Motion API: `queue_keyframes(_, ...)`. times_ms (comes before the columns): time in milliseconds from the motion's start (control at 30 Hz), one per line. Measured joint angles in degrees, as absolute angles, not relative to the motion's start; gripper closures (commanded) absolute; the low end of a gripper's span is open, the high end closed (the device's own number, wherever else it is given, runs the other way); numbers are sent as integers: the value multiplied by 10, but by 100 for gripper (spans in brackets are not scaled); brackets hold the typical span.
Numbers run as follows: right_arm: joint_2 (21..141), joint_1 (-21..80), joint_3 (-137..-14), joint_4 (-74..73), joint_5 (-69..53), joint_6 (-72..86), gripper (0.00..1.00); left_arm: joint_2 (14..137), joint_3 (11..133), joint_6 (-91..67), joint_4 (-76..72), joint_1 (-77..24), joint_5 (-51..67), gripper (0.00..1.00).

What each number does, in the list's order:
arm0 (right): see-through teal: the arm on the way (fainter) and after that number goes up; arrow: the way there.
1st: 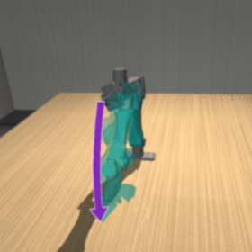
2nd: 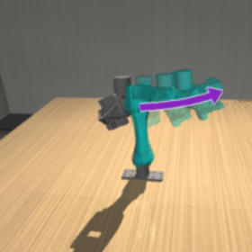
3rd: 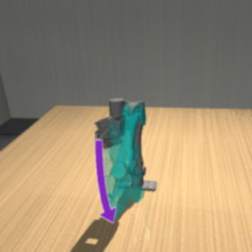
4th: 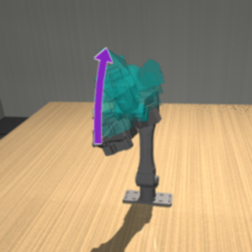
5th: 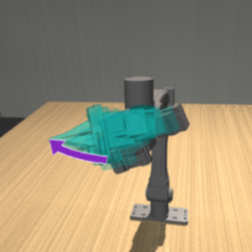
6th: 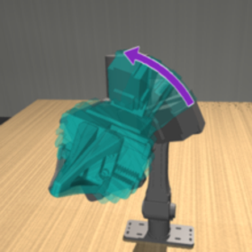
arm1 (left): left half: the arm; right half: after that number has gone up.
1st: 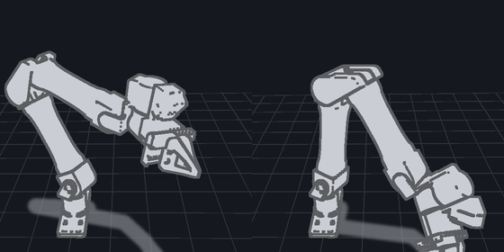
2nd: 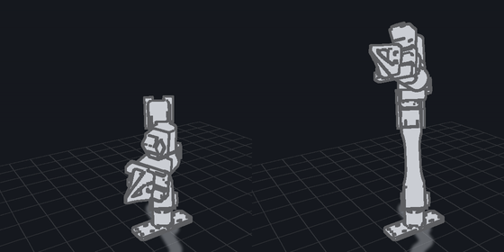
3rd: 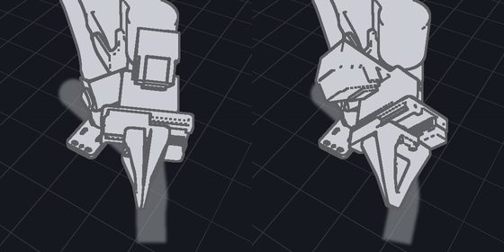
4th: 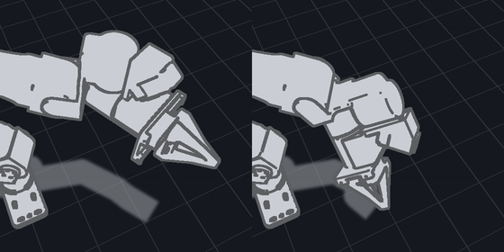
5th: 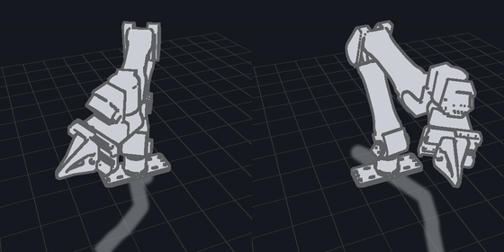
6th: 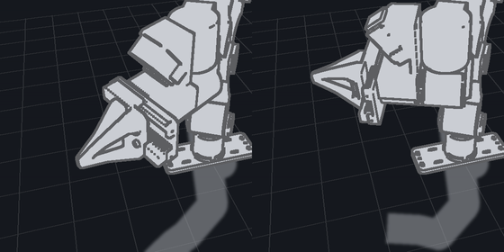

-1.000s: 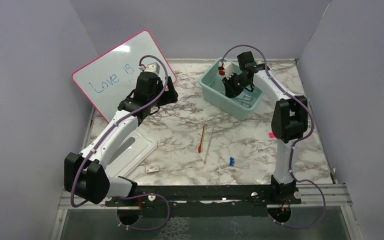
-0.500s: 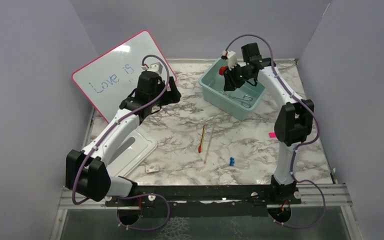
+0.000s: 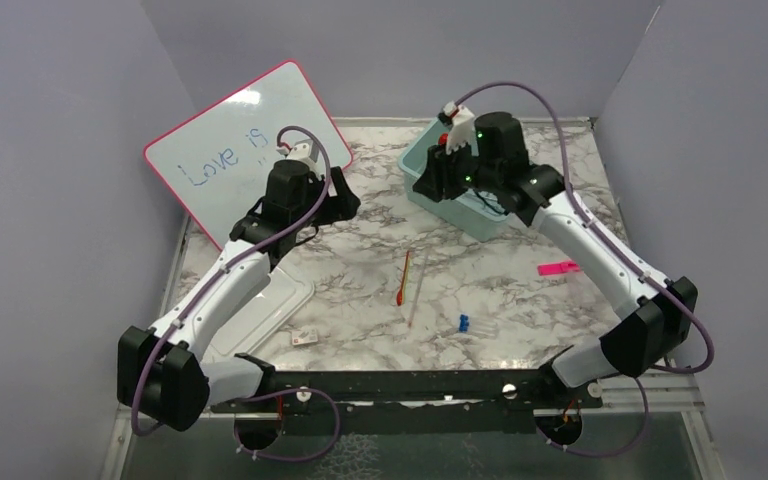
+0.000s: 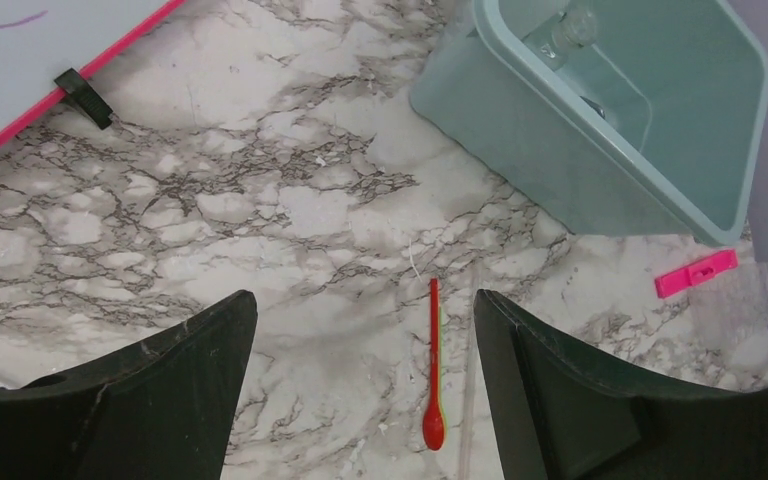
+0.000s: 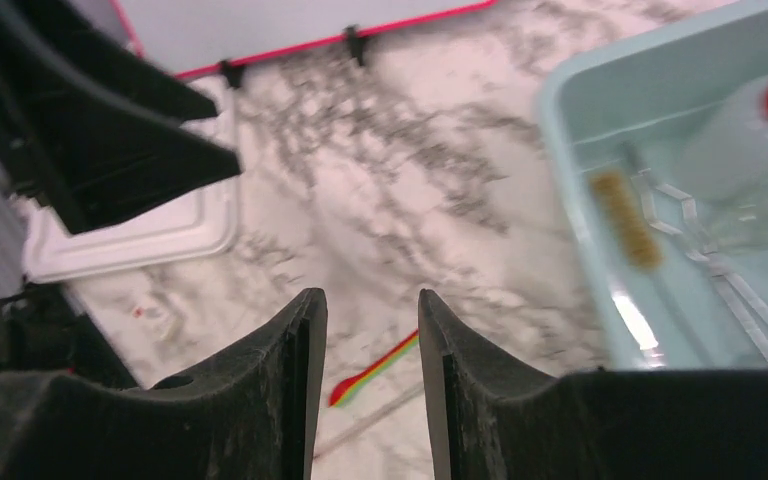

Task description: Organize the chemistry lab equipment

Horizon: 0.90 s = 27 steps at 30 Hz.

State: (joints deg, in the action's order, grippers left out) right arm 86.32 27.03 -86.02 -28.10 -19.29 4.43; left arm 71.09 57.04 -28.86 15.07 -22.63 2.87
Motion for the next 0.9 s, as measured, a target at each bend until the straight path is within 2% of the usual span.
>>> queue_keyframes(167, 819, 391, -757, -259, -85, 167, 56, 659, 556, -277, 151, -226, -8, 17)
queue_keyframes(433, 838, 457, -657, -327, 82, 389, 57, 606, 529, -266, 155, -227, -83, 15)
queue_keyframes(600, 917, 491, -655, -352, 118, 470, 57, 598, 507, -267, 155, -238, -95, 15)
queue_keyframes(767, 1013, 514, -684, -395, 144, 523, 62, 594, 498, -269, 155, -241, -98, 14)
queue_keyframes(900, 1045, 518, -699, -413, 161, 541, 66, 590, 498, -269, 155, -241, -99, 14)
